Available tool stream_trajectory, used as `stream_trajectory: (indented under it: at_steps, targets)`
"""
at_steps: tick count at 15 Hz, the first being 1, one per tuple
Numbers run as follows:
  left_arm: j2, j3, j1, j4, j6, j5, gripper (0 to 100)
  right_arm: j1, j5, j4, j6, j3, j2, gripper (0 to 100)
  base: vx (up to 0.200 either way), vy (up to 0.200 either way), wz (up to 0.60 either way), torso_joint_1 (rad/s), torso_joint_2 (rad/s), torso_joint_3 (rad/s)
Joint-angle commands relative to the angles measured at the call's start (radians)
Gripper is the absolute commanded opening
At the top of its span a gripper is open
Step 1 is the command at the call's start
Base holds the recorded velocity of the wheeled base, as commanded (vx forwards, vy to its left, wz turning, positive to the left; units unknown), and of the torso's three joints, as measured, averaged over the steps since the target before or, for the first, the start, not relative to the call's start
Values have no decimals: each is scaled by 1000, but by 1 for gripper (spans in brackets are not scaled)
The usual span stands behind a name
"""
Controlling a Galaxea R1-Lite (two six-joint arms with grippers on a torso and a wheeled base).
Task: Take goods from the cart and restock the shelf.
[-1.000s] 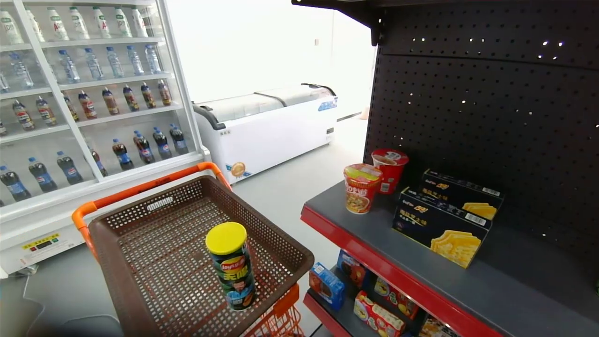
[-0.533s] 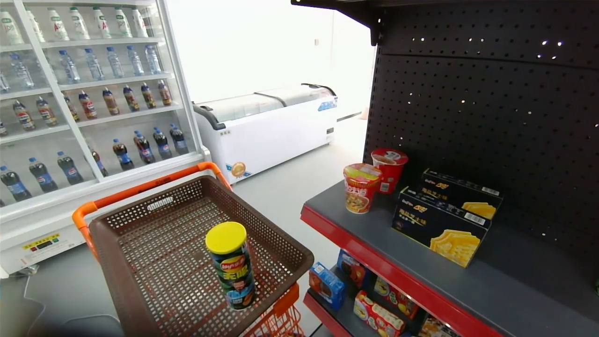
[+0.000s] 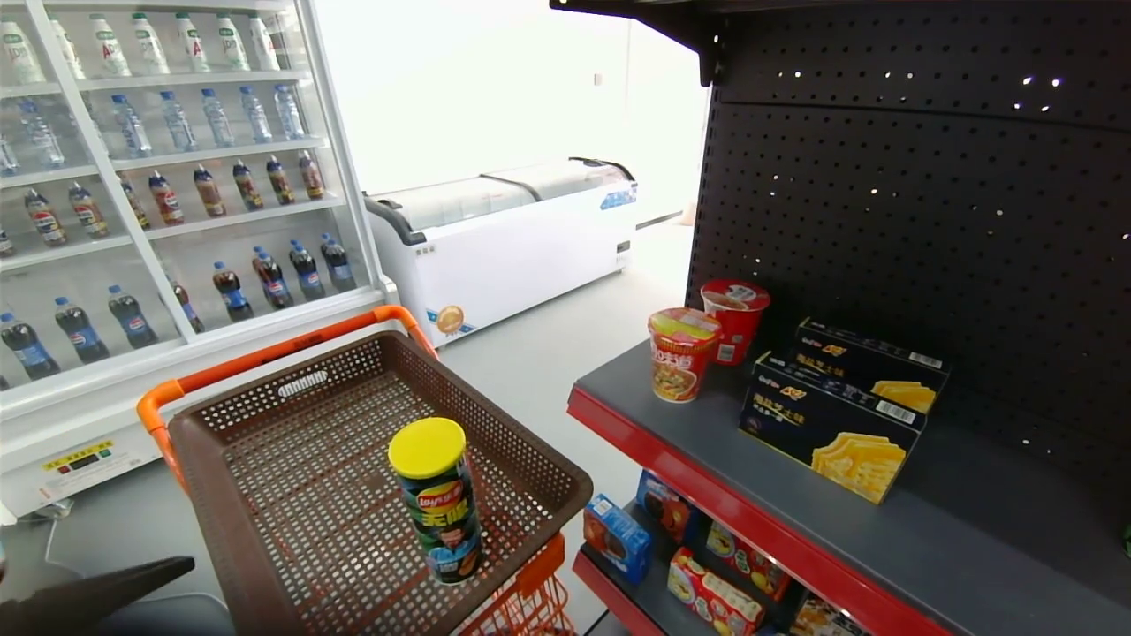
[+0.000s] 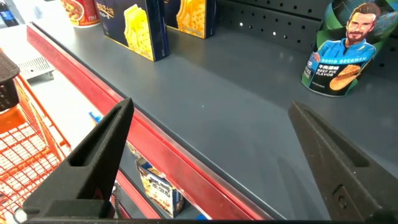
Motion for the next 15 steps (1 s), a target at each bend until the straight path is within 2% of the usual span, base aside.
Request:
stream_trajectory:
  at_steps: [1,3,5,9,12,13,14,15]
  targets:
    - [254,-29,2,-111,-2,0,100,0,0,0,0,0,1,100,0,0,0,0,0,0]
    - [326,-32,-1,-130,1,-1,100,0,0,0,0,0,1,100,0,0,0,0,0,0]
    - [464,-49,-3,-189,6,-4,100,0,0,0,0,0,1,100,0,0,0,0,0,0]
    - [609,-15,-38,-426,9,-3,100,0,0,0,0,0,1,100,0,0,0,0,0,0]
    - [684,51,-38,-608,9,2,100,0,0,0,0,0,1,100,0,0,0,0,0,0]
    - [696,65,-38,-639,9,2,100,0,0,0,0,0,1,100,0,0,0,0,0,0]
    - [731,93,-39,-722,3,0,100,0,0,0,0,0,1,100,0,0,0,0,0,0]
    - [753,100,-43,-754,1,0,100,0,0,0,0,0,1,100,0,0,0,0,0,0]
